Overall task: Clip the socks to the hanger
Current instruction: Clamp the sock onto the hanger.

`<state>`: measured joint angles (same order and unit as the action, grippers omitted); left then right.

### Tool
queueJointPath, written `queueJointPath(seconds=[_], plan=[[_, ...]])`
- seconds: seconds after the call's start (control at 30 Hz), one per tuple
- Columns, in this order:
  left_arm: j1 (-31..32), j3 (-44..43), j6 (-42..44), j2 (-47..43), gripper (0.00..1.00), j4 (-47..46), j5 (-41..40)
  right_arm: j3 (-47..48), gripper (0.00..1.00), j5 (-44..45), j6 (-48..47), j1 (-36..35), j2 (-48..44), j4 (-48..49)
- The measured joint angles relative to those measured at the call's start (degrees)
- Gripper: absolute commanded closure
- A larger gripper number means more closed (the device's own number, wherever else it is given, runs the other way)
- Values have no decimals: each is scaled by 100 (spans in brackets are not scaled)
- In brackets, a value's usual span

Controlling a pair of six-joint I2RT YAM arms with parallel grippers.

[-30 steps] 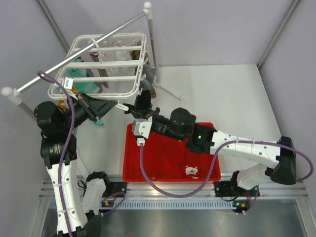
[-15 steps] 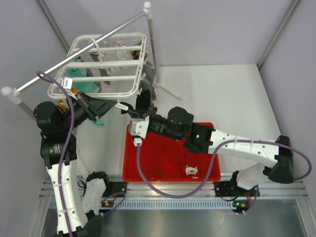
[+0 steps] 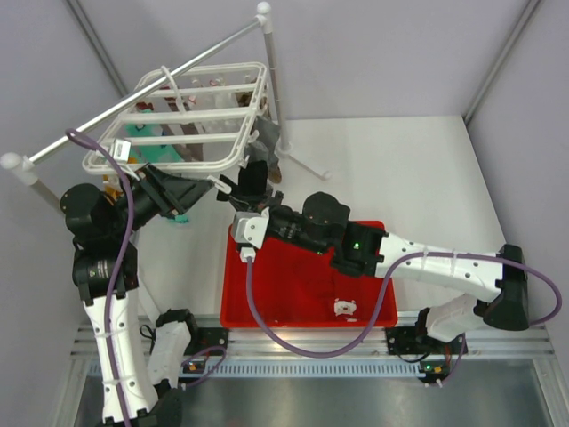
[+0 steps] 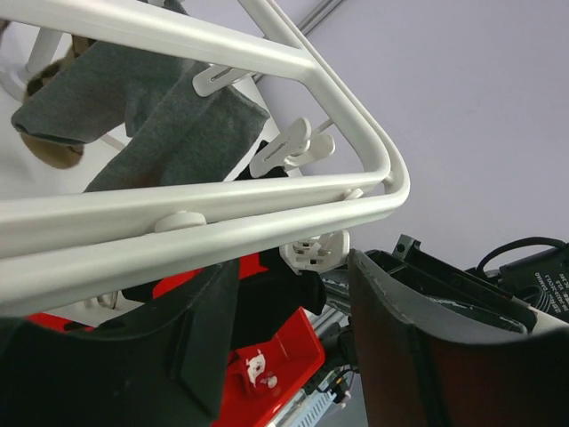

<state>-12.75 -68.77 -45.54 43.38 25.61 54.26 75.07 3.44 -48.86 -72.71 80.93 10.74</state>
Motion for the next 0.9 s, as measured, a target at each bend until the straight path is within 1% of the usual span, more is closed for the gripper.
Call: queueJointPath(seconds=[0.07,0.27,0.4,0.53,0.63,0.73,0.9], plan=[[0,-70,35,2,40,33,-15,0,100,17,11,2,0,2],[0,-413,297,-129,40,319,-181,4,100,98,68,52,0,7],[0,-662,669,-369,40,756,-505,4,100,131,103,98,-2,0],[0,-868,1047,-625,46,1054,-1029,4,100,144,140,162,-13,-9],[0,-940,1285,-686,47,1209,-1401,4,100,151,197,201,-17,-9],[0,-942,1478,-662,48,1349,-1692,4,100,151,234,203,-17,-13],[0,-907,1687,-555,43,1368,-1950,7,100,149,271,203,-33,-42]])
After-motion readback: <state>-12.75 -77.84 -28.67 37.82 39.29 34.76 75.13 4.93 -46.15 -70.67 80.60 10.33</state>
